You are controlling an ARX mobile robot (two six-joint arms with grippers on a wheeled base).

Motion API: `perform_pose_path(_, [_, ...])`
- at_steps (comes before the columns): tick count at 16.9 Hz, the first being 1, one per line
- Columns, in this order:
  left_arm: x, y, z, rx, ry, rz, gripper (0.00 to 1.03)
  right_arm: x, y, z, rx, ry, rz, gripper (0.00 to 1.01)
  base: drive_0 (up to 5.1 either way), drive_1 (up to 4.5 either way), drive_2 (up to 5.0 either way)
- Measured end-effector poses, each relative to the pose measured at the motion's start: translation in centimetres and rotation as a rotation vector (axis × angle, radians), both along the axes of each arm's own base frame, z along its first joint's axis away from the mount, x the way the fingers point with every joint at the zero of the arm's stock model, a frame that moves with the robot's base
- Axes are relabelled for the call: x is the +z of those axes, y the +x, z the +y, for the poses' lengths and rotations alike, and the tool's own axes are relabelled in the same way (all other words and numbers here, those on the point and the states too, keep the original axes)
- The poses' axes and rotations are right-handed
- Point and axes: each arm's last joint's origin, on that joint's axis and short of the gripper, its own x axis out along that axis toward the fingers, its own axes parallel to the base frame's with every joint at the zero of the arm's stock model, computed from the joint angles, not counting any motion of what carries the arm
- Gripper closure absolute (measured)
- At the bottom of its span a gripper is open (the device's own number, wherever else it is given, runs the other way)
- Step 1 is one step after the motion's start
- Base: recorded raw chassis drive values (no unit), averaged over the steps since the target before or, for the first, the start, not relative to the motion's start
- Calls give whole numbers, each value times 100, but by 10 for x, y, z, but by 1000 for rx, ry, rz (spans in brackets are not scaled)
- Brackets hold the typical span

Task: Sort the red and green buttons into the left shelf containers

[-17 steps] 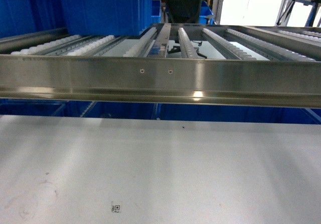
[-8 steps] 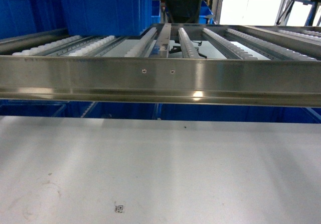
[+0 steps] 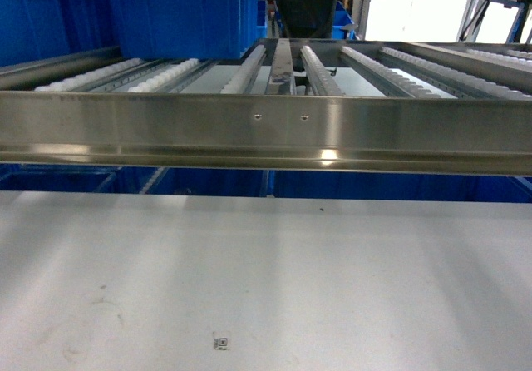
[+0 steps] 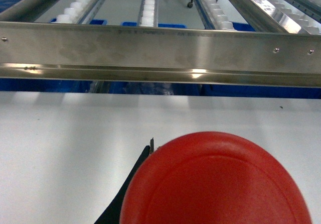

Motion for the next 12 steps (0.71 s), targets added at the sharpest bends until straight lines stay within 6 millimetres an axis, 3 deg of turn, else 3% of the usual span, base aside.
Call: perform_pose_path(12, [0, 0, 0, -1, 0, -1, 77, 0, 0, 0, 0, 0, 0, 75, -483, 149, 341])
